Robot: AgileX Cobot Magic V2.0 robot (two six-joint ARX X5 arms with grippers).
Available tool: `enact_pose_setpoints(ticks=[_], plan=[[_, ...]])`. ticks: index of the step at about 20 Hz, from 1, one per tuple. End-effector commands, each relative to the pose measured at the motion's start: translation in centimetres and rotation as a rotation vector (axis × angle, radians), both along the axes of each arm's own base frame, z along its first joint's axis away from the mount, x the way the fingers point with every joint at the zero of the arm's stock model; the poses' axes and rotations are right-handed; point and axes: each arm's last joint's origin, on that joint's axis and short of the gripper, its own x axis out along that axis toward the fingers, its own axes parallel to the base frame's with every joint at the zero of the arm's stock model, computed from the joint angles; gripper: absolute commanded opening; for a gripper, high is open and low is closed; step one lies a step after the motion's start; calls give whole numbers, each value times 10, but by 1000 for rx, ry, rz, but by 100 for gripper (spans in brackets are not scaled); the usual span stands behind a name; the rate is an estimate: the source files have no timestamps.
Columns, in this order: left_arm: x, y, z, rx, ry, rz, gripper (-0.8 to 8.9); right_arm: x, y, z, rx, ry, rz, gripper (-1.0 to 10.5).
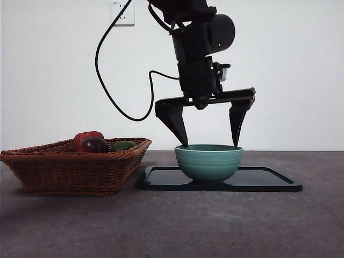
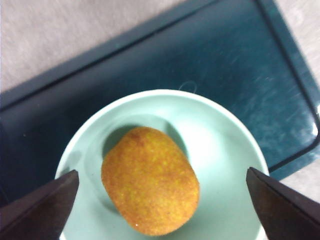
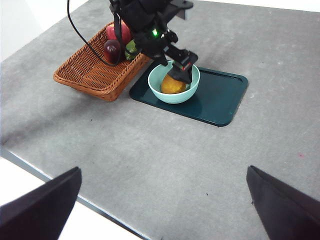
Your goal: Pick up the wifruite, put it on the bowl, pick up the plate, put it on desk
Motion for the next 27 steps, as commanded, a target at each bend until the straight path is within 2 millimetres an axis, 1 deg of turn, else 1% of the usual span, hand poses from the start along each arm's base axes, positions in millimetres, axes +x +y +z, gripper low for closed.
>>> enact_pose_setpoints(ticks=[1, 3, 7, 8, 9, 10, 19, 25, 26, 27], plan=[[1, -8, -7, -1, -5, -23, 614, -4, -2, -3, -13, 63, 2, 561], [2, -9, -11, 8, 3, -24, 589, -4, -2, -3, -10, 65, 1, 561], [3, -10, -18, 26, 18, -33, 587, -4, -2, -3, -10, 65, 1, 561], [3, -10, -19, 28, 19, -34, 567, -4, -2, -3, -10, 65, 1, 561], [3, -10, -21, 32, 22, -35, 508, -4, -2, -3, -11, 65, 1, 561], [3, -10, -22, 35, 25, -37, 474, -4, -2, -3, -11, 65, 1, 561], [4, -11, -25, 59, 16, -91, 463, -4, -2, -3, -11, 65, 1, 561], [6, -12, -39, 88, 33, -116, 463, -4, -2, -3, -11, 65, 1, 561], [6, -12, -39, 88, 27, -125, 450, -4, -2, -3, -11, 65, 1, 561], [7, -13, -39, 83, 19, -128, 406, -4, -2, -3, -11, 65, 1, 561]])
